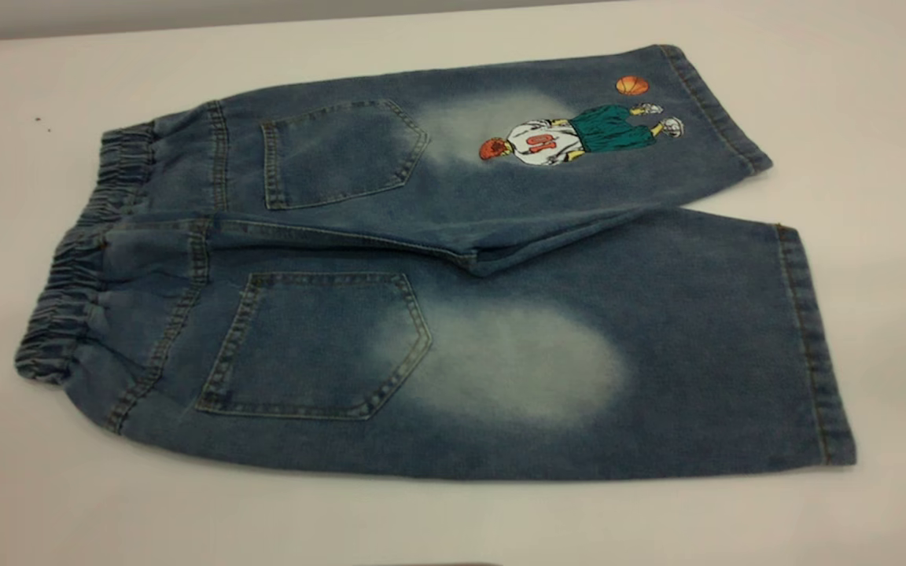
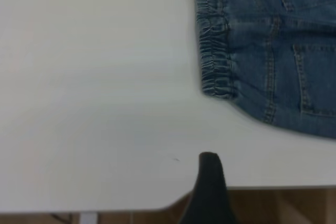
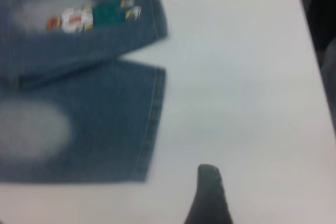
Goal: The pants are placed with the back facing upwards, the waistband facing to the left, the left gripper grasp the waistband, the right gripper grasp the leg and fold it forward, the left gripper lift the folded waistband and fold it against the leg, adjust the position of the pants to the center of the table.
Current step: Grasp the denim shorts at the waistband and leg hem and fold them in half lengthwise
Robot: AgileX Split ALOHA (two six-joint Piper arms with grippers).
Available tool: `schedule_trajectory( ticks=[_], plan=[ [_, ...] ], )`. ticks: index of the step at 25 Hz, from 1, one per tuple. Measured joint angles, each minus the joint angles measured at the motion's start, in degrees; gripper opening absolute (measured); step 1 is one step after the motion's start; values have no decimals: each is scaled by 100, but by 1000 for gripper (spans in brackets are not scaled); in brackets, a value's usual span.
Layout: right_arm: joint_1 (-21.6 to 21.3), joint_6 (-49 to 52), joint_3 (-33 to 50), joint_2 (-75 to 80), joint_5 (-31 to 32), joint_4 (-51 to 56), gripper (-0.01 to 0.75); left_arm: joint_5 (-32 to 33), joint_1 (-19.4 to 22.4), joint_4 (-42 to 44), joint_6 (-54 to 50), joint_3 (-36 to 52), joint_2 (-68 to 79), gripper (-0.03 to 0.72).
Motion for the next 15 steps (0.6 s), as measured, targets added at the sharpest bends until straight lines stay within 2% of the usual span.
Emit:
schedule_trajectory(
  ticks=[7,15],
  plan=[
    [0,-372,-387,2483,-679,631,467,-451,0,500,-972,-459,2209,507],
    [0,-1266,-385,4679,-1587,1977,467,-1739,0,820,-1545,-483,4933,507]
  ],
)
